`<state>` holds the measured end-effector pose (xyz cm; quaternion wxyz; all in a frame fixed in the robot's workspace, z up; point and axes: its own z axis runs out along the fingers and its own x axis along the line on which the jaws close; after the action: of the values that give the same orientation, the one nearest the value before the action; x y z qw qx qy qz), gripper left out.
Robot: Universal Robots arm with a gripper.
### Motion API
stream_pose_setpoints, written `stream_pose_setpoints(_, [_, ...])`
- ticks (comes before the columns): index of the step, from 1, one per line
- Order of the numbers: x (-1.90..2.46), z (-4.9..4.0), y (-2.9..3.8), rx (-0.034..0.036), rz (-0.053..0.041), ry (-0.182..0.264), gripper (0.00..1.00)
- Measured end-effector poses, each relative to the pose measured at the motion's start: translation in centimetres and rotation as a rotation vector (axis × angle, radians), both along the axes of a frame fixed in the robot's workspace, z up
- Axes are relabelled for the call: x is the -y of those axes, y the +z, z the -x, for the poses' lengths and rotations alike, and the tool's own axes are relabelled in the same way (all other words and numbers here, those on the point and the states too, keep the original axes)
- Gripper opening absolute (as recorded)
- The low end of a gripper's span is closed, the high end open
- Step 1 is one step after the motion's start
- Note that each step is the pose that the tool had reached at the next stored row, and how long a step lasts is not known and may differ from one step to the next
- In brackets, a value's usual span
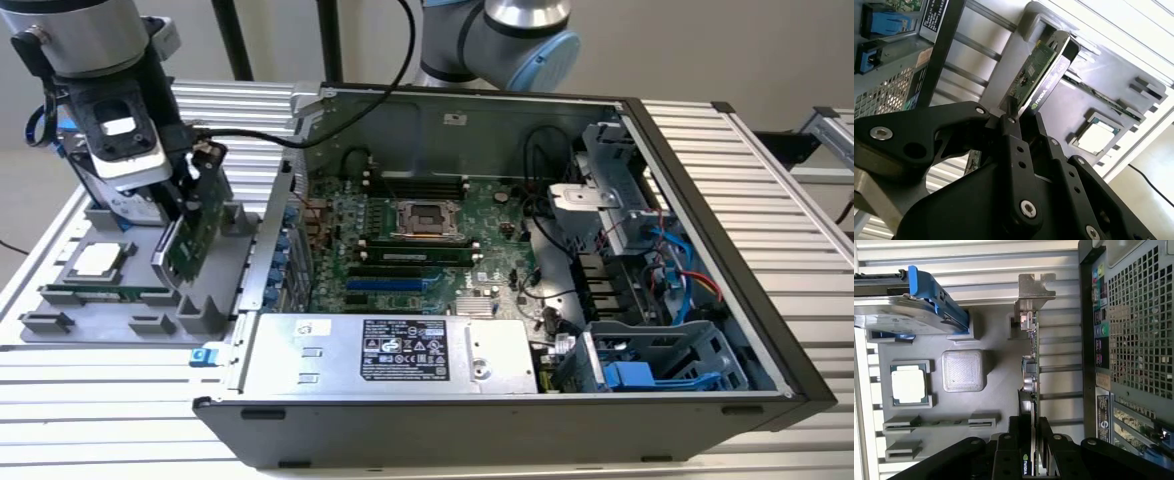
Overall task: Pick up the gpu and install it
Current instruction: 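Pick up the gpu and move the gpu toward the slot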
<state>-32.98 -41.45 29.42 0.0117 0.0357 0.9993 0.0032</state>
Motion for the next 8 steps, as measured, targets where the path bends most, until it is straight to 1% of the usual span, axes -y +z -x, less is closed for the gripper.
stream_pose_setpoints(8, [0.0,0.0,0.72,0.0,0.0,0.0,0.0])
